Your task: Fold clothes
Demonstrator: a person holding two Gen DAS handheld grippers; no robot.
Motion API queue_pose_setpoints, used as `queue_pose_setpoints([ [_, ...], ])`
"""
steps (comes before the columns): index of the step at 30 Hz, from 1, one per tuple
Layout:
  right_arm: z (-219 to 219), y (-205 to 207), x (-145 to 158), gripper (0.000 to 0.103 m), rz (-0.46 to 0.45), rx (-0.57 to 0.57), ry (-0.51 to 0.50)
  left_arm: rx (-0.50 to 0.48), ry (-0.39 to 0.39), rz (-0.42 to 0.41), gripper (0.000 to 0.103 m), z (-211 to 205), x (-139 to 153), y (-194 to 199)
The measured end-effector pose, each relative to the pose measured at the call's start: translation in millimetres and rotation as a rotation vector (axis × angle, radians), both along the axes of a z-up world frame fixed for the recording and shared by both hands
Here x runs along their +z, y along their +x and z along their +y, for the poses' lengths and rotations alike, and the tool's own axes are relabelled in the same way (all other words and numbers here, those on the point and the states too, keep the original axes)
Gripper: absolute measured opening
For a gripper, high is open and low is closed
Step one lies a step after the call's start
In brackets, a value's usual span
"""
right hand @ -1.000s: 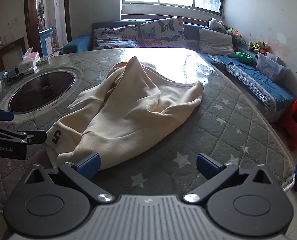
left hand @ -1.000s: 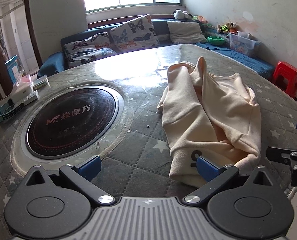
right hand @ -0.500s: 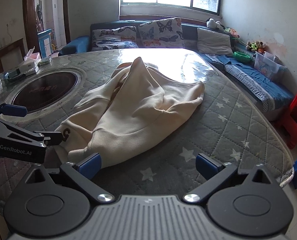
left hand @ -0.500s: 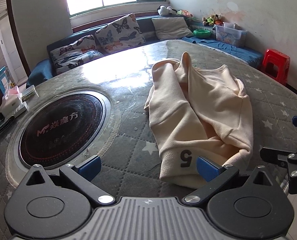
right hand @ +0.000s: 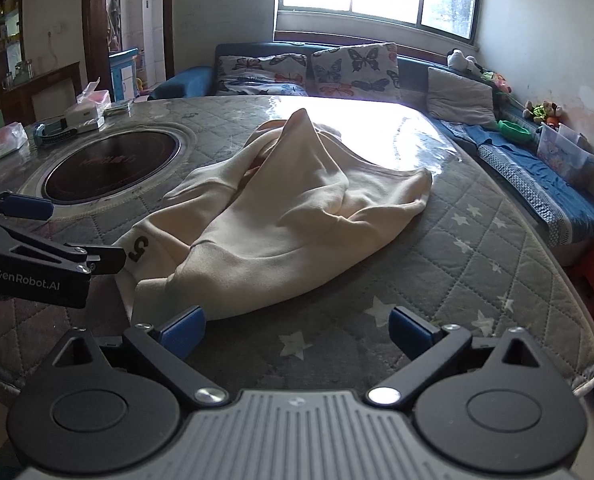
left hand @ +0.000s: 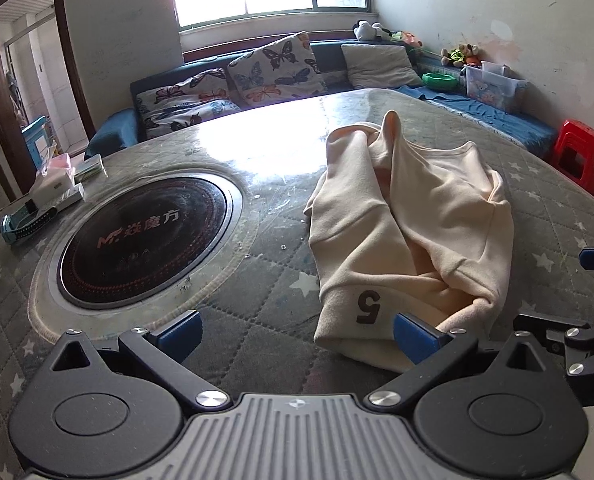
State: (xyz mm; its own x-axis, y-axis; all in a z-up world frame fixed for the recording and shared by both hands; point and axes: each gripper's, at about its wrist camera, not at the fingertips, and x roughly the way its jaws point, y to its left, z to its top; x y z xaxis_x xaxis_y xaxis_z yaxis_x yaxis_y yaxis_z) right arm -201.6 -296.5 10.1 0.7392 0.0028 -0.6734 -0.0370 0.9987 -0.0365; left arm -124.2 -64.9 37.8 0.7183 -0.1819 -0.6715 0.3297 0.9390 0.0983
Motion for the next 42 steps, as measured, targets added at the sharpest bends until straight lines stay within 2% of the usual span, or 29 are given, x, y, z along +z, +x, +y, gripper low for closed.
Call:
queue_pose_setpoints([
  [29, 2, 3, -2, 0.094, 0.0, 0.05, 0.002, -0.005, 0.024, 0.018, 0.103, -11, -4, 0],
  [42, 0, 22, 14, 0.086, -0.033, 0.087, 0.001, -0.019, 0.009, -0.013, 0.103, -11, 12, 29],
])
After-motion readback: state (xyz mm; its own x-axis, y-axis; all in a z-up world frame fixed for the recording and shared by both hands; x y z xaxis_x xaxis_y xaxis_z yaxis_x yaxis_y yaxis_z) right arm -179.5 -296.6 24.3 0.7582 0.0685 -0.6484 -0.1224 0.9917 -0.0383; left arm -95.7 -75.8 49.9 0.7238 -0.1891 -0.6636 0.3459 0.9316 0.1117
